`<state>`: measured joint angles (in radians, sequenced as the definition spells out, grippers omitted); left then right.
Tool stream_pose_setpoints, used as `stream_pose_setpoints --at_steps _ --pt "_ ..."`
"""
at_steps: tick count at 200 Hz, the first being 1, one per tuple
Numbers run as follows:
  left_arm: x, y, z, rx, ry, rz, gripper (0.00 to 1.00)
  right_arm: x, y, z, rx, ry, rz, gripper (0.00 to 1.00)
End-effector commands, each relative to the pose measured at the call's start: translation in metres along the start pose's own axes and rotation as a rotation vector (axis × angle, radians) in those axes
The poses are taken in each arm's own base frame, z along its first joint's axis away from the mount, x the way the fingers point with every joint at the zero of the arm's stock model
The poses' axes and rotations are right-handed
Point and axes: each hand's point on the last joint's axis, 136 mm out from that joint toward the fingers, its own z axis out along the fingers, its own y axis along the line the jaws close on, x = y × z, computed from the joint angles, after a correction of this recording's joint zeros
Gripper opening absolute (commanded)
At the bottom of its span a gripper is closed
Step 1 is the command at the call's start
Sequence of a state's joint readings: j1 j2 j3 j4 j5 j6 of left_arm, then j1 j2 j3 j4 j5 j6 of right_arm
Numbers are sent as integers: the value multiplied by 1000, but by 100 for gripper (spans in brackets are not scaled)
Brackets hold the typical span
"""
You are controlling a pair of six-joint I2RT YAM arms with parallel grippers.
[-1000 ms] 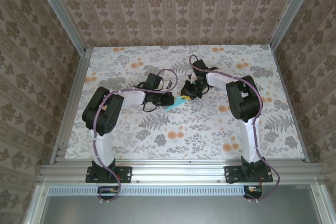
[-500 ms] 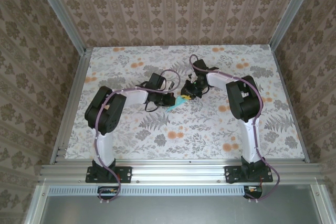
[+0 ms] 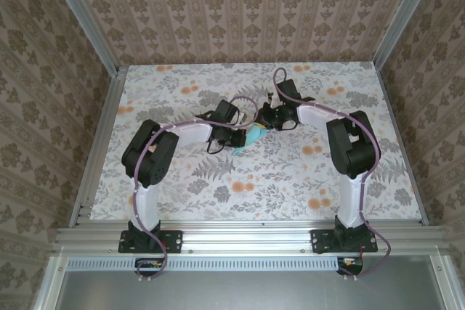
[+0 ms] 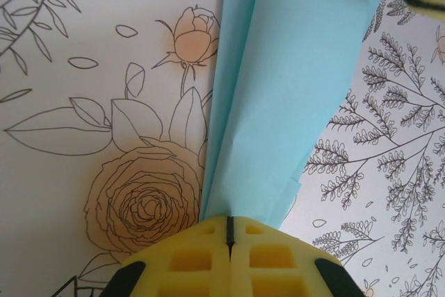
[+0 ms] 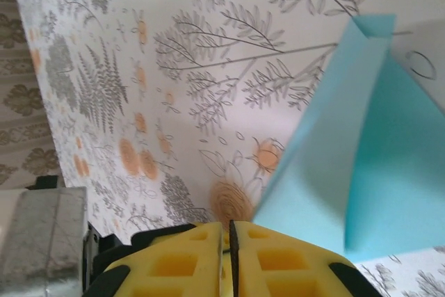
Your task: Fold a paper plane with a square sheet of paper (pick it up from the middle)
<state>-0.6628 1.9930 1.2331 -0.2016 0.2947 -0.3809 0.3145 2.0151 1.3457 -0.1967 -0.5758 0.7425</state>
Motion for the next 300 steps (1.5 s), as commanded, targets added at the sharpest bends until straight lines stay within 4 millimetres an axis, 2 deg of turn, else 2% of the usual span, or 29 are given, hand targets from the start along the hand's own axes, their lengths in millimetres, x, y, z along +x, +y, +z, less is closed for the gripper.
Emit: stream_pose_setpoints --at_steps 1,40,96,122,163,207,237,259,283,300 --pt "42 24 17 -96 139 -33 0 8 5 13 -38 13 29 11" --pt "43 24 17 -88 130 -43 0 13 0 36 -30 46 56 8" --pt "41 21 17 -70 110 -54 0 22 -8 56 -27 100 83 6" --pt "45 22 16 -76 123 -56 0 21 -30 58 53 96 80 6" --pt "60 26 14 -82 161 -54 0 -8 -65 46 138 36 83 5" --pt "76 30 15 -85 199 -55 0 -41 -84 38 196 -11 76 6" --pt "76 28 14 -78 196 -51 0 -63 -100 35 221 -36 95 6" --pt "74 28 13 -79 190 -49 0 -78 -94 27 213 -64 76 6" --pt "70 27 14 -80 179 -51 0 -91 -65 7 166 -114 11 8" --pt "69 27 15 -79 177 -51 0 -90 -41 -5 108 -127 -30 10"
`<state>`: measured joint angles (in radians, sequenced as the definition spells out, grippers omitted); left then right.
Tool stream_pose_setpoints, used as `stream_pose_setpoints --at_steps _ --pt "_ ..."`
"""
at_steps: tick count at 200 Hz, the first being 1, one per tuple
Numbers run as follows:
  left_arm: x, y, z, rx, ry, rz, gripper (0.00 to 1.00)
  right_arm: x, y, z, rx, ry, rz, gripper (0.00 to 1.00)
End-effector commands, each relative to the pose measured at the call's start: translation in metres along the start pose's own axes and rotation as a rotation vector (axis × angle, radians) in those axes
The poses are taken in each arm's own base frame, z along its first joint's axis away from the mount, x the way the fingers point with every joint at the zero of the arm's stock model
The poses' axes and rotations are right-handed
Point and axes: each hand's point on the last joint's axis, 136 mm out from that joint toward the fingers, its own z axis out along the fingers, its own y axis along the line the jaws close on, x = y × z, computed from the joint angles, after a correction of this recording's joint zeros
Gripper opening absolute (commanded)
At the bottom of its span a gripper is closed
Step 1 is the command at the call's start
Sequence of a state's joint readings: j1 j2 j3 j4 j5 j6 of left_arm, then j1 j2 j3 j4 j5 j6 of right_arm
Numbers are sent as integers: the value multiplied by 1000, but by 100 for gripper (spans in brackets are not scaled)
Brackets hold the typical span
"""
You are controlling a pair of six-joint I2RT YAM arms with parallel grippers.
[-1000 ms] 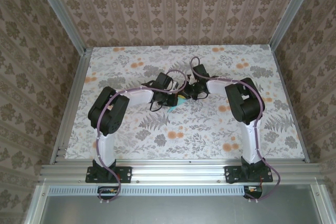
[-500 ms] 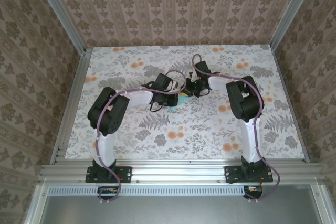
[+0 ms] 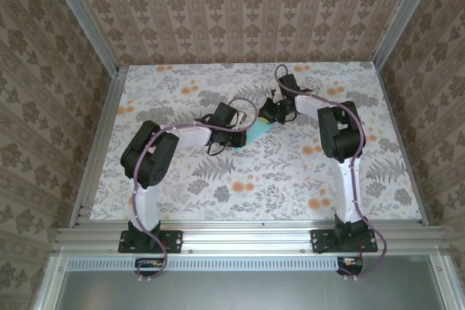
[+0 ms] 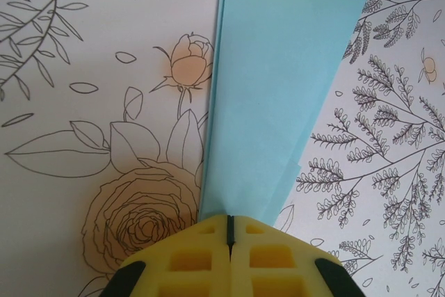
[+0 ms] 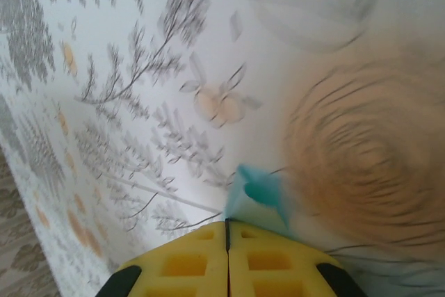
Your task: Fold a paper plane with a square sheet of paper (pick it up from the middle)
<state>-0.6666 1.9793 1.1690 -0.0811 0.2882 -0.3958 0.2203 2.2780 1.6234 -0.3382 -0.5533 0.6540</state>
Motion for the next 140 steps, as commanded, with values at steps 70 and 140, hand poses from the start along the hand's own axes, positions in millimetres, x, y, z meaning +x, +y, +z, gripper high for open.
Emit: stream_pose_setpoints --at_steps 70,140 --pt "70 26 8 -96 236 -56 0 39 52 -16 -69 -41 -111 11" --pt "55 16 1 -63 198 -51 0 56 16 21 18 56 -42 11"
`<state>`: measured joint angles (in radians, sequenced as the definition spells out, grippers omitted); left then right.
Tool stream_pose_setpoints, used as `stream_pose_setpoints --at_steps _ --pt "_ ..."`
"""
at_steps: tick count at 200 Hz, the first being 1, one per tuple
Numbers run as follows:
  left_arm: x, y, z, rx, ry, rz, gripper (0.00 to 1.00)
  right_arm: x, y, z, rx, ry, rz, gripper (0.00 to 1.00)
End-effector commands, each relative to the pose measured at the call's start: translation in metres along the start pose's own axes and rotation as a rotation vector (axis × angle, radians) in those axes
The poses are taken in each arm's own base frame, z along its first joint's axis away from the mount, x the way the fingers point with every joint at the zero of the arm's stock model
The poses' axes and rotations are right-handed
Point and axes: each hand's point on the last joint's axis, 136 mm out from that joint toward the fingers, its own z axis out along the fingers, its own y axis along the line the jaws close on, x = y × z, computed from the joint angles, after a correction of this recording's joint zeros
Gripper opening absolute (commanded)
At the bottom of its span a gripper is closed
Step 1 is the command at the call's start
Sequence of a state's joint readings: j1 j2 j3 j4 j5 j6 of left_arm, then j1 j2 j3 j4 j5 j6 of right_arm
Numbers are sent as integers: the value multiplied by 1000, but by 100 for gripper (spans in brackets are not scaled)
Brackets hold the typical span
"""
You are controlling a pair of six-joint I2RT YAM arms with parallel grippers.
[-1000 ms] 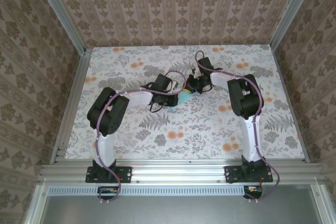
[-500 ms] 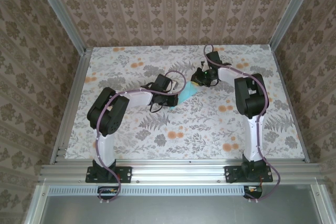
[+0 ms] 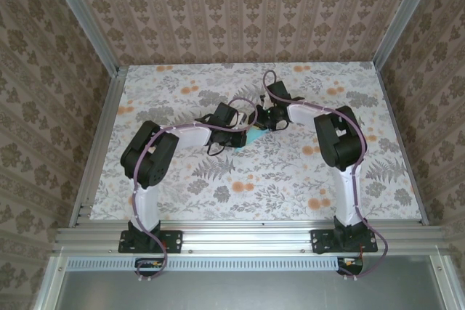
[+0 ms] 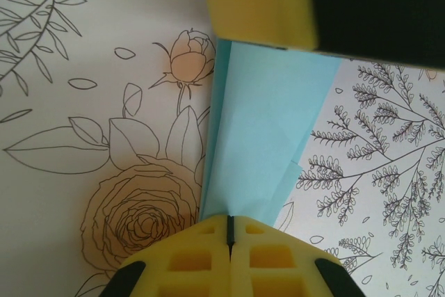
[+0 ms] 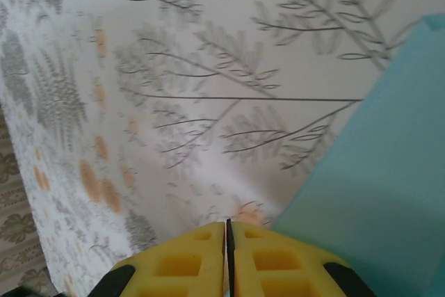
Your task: Fold a paper plane with a square sheet of paper (pick it up from the middle)
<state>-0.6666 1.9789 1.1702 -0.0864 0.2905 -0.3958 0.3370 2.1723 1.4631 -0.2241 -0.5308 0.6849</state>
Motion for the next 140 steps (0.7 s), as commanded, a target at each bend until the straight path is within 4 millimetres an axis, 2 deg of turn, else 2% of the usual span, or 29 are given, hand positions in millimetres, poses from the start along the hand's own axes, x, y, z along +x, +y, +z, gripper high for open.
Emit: stream_pose_setpoints --at_steps 1,30,41,76,95,126,140 --pt "54 15 2 -62 192 -50 0 5 -18 11 45 36 45 11" --pt "30 -3 -9 -3 138 -48 0 14 -34 17 94 79 67 10" --pt "18 -11 -15 31 109 -49 5 18 -38 19 102 100 69 10" --pt "-20 -31 -26 171 18 -90 9 29 -35 21 70 148 46 9" --pt "-28 -28 -21 210 0 -127 9 34 -32 22 42 177 33 8" --pt "-35 -12 -9 214 -12 -174 9 41 -34 23 33 204 21 7" --pt "-37 -12 -4 248 -6 -186 9 43 -35 24 33 214 20 7"
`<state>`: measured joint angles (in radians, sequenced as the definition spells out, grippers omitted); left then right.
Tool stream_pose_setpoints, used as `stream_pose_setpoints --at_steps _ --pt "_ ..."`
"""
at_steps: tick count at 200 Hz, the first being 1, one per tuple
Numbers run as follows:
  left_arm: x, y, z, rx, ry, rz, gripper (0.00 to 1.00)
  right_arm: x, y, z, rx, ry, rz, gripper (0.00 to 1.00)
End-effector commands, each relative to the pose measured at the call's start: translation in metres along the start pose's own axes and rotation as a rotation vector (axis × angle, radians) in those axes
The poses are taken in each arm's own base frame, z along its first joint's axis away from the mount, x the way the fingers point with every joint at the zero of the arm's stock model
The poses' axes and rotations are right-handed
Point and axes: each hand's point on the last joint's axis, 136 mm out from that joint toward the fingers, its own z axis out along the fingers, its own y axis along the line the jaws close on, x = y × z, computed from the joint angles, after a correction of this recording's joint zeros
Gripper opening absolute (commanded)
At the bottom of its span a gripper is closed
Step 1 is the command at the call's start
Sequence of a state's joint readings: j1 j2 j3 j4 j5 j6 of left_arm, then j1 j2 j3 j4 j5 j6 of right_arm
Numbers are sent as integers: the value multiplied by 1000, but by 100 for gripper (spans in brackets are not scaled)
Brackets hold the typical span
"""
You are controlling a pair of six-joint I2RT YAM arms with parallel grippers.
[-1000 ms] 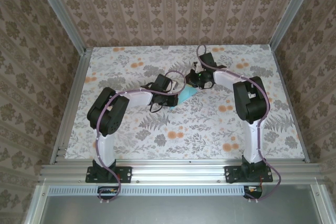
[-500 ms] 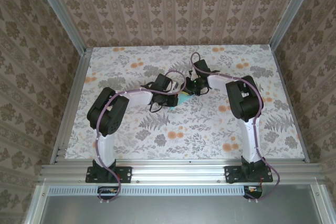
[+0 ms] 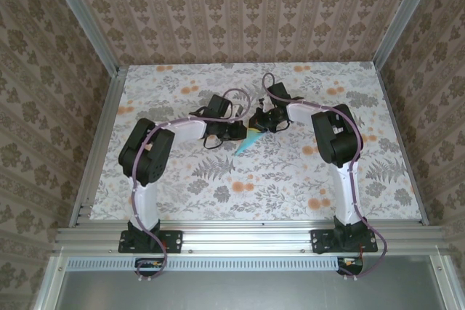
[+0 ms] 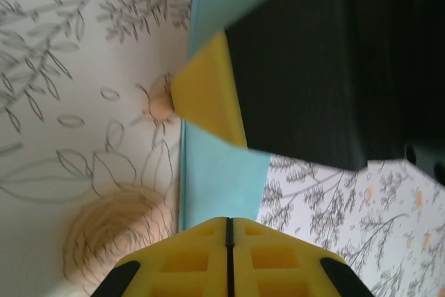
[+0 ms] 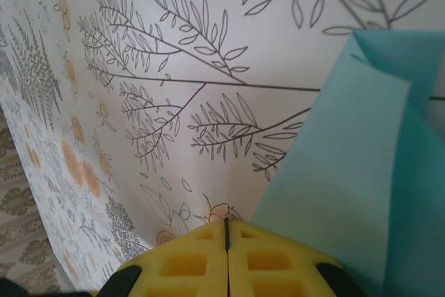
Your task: Fold a paper plane with a square sheet of paper (pick it up from the middle)
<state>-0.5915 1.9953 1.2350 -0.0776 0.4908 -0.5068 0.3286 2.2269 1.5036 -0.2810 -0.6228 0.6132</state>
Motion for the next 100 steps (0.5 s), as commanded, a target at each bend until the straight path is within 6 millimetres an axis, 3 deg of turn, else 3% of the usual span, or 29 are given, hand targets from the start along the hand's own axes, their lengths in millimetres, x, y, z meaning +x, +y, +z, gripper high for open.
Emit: stream_pose_setpoints --at_steps 1,53,100 --pt "-9 -3 10 77 3 -41 9 30 -31 16 65 116 51 7" --pt "-10 -7 21 130 35 -48 9 31 -35 17 81 119 62 7" --pt "9 -4 24 127 90 -43 9 32 -47 17 144 123 85 7"
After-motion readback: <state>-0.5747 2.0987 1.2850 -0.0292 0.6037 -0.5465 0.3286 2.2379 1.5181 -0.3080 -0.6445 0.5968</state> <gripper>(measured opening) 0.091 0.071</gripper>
